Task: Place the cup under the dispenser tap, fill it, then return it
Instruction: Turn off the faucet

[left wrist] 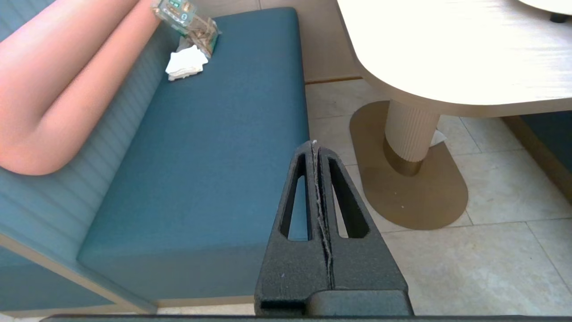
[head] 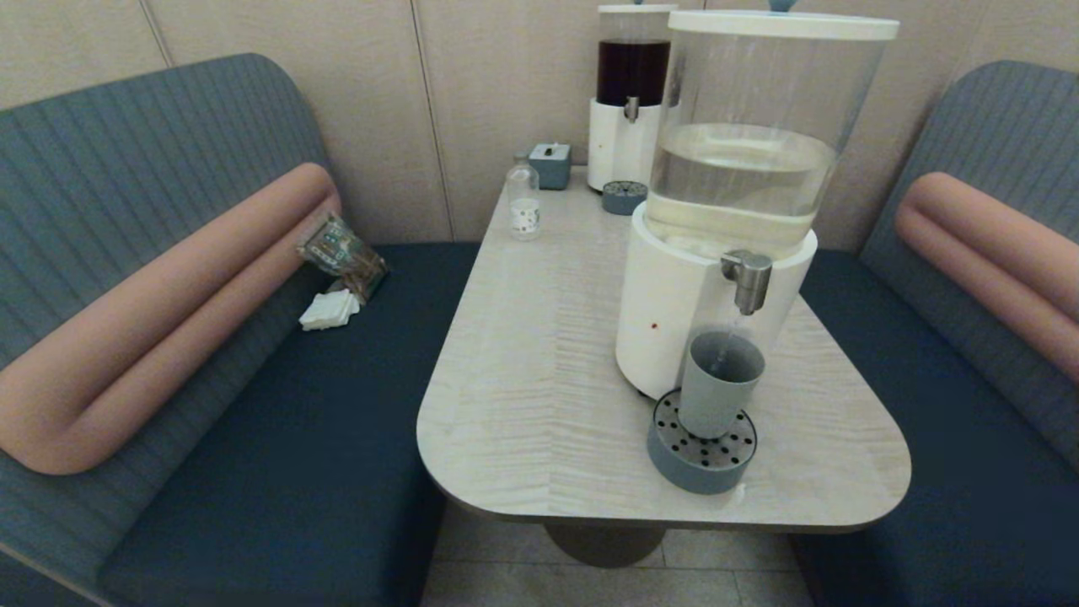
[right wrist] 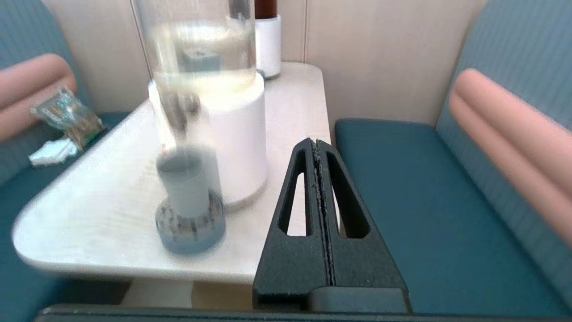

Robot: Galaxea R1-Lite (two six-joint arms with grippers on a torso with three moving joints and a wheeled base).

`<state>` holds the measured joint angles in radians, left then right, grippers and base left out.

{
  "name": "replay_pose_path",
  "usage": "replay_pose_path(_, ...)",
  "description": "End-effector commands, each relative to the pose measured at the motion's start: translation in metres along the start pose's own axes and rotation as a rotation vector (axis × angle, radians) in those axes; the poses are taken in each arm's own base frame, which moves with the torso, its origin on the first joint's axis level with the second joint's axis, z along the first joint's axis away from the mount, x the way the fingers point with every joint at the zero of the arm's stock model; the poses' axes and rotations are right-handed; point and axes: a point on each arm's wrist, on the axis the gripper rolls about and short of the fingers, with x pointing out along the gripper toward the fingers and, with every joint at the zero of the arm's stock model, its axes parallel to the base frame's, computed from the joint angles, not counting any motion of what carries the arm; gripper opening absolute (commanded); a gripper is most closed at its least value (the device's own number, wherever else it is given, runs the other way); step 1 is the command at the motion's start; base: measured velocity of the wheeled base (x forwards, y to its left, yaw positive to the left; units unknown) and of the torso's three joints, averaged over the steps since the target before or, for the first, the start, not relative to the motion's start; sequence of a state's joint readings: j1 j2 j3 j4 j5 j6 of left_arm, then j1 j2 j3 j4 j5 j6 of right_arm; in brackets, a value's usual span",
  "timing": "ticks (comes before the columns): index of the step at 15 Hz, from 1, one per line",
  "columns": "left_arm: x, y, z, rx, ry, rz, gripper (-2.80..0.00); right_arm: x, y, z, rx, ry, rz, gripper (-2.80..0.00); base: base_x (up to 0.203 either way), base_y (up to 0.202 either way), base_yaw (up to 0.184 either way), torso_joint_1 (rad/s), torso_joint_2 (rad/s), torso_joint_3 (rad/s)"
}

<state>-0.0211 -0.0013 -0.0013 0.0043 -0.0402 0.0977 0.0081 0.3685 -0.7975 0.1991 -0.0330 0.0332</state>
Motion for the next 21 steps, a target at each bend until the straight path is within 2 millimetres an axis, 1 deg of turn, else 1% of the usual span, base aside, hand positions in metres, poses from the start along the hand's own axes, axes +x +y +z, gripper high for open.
replay_pose_path(1,0.0,0.0,0.0,0.001,-0.002,0.002,-2.8,0.079,0.004,0.045,0.0,0.135,0.011,-2.8,0.0,0.0,0.0,0.0,0.0,0.0)
replay_pose_path(2,0.0,0.0,0.0,0.001,-0.001,0.0,-2.8,0.102,0.006,0.064,0.009,0.164,0.028,-2.8,0.0,0.0,0.0,0.0,0.0,0.0)
replay_pose_path(3,0.0,0.0,0.0,0.001,-0.002,0.0,-2.8,0.127,0.009,0.075,0.025,0.216,0.047,-2.8,0.0,0.0,0.0,0.0,0.0,0.0)
replay_pose_path(4,0.0,0.0,0.0,0.001,-0.002,0.0,-2.8,0.152,0.013,0.08,0.043,0.286,0.067,-2.8,0.0,0.0,0.0,0.0,0.0,0.0)
replay_pose_path(5,0.0,0.0,0.0,0.001,-0.002,0.001,-2.8,0.175,0.017,0.08,0.056,0.366,0.086,-2.8,0.0,0.0,0.0,0.0,0.0,0.0)
replay_pose_path(6,0.0,0.0,0.0,0.001,-0.001,0.0,-2.8,0.201,0.024,0.074,0.06,0.457,0.101,-2.8,0.0,0.0,0.0,0.0,0.0,0.0)
replay_pose_path(8,0.0,0.0,0.0,0.001,-0.002,0.0,-2.8,0.243,0.038,0.055,0.043,0.623,0.091,-2.8,0.0,0.0,0.0,0.0,0.0,0.0)
replay_pose_path(9,0.0,0.0,0.0,0.001,-0.002,0.0,-2.8,0.259,0.049,0.045,0.011,0.698,0.065,-2.8,0.0,0.0,0.0,0.0,0.0,0.0)
replay_pose_path(11,0.0,0.0,0.0,0.001,-0.002,0.0,-2.8,0.269,0.082,0.034,-0.073,0.76,0.047,-2.8,0.0,0.0,0.0,0.0,0.0,0.0)
replay_pose_path(12,0.0,0.0,0.0,0.001,-0.002,0.0,-2.8,0.271,0.098,0.032,-0.101,0.763,0.065,-2.8,0.0,0.0,0.0,0.0,0.0,0.0)
replay_pose_path(14,0.0,0.0,0.0,0.001,-0.002,0.0,-2.8,0.273,0.121,0.033,-0.123,0.751,0.115,-2.8,0.0,0.0,0.0,0.0,0.0,0.0)
replay_pose_path(17,0.0,0.0,0.0,0.001,-0.002,0.0,-2.8,0.274,0.146,0.022,-0.149,0.784,0.189,-2.8,0.0,0.0,0.0,0.0,0.0,0.0)
replay_pose_path(20,0.0,0.0,0.0,0.001,-0.002,0.002,-2.8,0.285,0.16,0.003,-0.167,0.837,0.201,-2.8,0.0,0.0,0.0,0.0,0.0,0.0)
replay_pose_path(21,0.0,0.0,0.0,0.001,-0.002,0.0,-2.8,0.288,0.165,-0.001,-0.169,0.837,0.209,-2.8,0.0,0.0,0.0,0.0,0.0,0.0)
